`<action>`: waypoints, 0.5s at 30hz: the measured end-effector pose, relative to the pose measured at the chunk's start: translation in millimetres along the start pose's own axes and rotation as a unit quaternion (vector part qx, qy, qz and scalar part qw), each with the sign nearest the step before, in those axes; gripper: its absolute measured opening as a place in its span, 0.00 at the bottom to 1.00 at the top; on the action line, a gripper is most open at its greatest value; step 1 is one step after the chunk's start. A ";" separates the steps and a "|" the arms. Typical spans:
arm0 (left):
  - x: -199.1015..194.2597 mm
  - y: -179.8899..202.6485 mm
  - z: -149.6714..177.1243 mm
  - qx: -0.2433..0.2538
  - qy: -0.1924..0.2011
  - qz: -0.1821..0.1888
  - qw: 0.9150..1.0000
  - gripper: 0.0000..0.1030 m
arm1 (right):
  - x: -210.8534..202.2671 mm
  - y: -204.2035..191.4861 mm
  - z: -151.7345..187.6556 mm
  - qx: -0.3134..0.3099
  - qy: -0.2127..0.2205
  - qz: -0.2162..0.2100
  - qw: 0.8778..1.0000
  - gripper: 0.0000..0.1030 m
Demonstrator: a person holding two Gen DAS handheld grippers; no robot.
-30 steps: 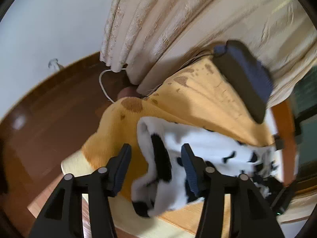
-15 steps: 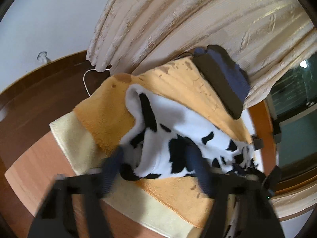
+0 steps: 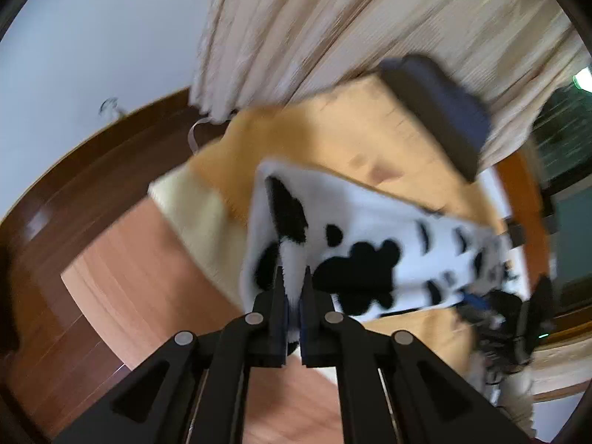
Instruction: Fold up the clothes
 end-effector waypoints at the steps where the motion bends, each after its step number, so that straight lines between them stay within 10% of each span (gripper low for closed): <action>1: 6.1 -3.4 1.4 0.003 -0.004 -0.010 1.000 0.09 | -2.7 1.1 -1.6 0.007 0.007 -0.005 1.000 0.23; 3: 7.7 -1.8 0.1 0.014 -0.013 -0.015 1.000 0.10 | -15.7 0.8 -4.3 0.011 0.012 -0.025 1.000 0.29; 7: -4.7 -3.8 -0.2 0.026 -0.015 -0.033 0.999 0.36 | -64.7 5.6 -6.5 0.004 0.060 -0.029 0.998 0.83; 9: -27.8 -19.9 -7.7 0.020 0.029 -0.081 0.996 0.62 | -89.3 23.3 -4.8 0.021 0.087 -0.007 0.996 0.83; 15: -43.6 31.6 -22.3 0.038 0.096 -0.001 0.995 0.69 | -100.5 149.8 30.3 0.235 0.072 0.105 0.964 0.83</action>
Point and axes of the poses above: each gripper's, at about its wrist camera, not at the fingertips, and x roughly the way its jaws point, y to its right, z to its underside, the point moved 9 cm from there along x, roughly the way its jaws point, and after that the axes turned 3 degrees about z, right-handed, at the moved point
